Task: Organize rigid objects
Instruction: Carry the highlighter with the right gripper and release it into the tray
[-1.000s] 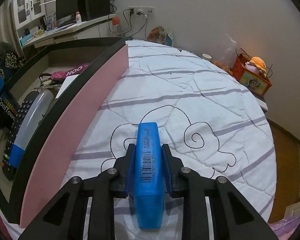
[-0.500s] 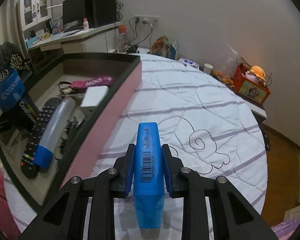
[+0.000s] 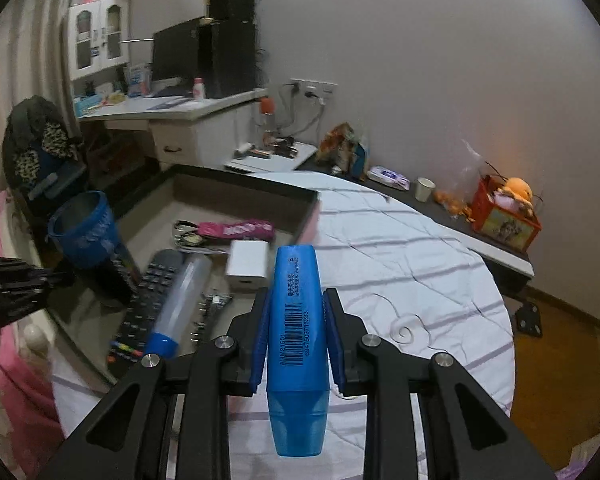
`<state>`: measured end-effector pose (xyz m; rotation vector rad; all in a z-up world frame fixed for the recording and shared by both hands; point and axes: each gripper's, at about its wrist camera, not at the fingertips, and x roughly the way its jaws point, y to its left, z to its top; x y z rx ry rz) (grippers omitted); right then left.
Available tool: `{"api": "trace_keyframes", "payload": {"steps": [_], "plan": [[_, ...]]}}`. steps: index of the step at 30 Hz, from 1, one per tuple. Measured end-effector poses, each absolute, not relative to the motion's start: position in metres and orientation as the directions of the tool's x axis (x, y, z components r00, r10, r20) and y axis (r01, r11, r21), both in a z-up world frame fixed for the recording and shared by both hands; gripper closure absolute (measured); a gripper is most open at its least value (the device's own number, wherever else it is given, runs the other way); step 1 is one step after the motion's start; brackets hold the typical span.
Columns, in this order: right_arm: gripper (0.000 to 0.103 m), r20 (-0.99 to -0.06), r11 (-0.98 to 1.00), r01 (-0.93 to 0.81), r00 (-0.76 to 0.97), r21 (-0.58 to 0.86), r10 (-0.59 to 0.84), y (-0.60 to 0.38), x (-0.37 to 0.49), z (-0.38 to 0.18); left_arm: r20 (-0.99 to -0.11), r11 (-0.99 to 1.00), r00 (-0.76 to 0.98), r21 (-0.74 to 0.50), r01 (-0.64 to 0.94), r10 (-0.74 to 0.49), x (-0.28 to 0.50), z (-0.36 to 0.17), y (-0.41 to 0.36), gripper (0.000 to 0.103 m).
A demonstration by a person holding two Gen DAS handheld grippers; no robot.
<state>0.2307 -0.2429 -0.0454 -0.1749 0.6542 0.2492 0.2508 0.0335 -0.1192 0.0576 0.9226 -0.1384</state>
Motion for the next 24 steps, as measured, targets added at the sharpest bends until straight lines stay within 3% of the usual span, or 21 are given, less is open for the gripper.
{"api": "trace_keyframes", "payload": {"steps": [10,17,22,24], "plan": [[0.077,-0.658,0.919,-0.386,0.712,-0.072,0.247,-0.193,0.235,-0.058,-0.797,0.990,0.598,0.003,0.144,-0.085,0.251,-0.120,0.034,0.097],[0.077,-0.716,0.906,-0.404,0.669,-0.126,0.199,-0.165,0.242,-0.085,-0.796,0.989,0.602,0.023,0.145,-0.069,0.249,-0.119,0.031,0.097],[0.076,-0.674,0.915,-0.345,0.729,-0.210,0.120,-0.169,0.233,-0.081,-0.791,0.988,0.609,0.039,0.147,-0.060,0.248,-0.117,0.026,0.097],[0.056,-0.662,0.922,-0.313,0.744,-0.229,0.089,-0.176,0.229,-0.079,-0.791,0.988,0.609,0.038,0.147,-0.060,0.248,-0.117,0.025,0.097]]}}
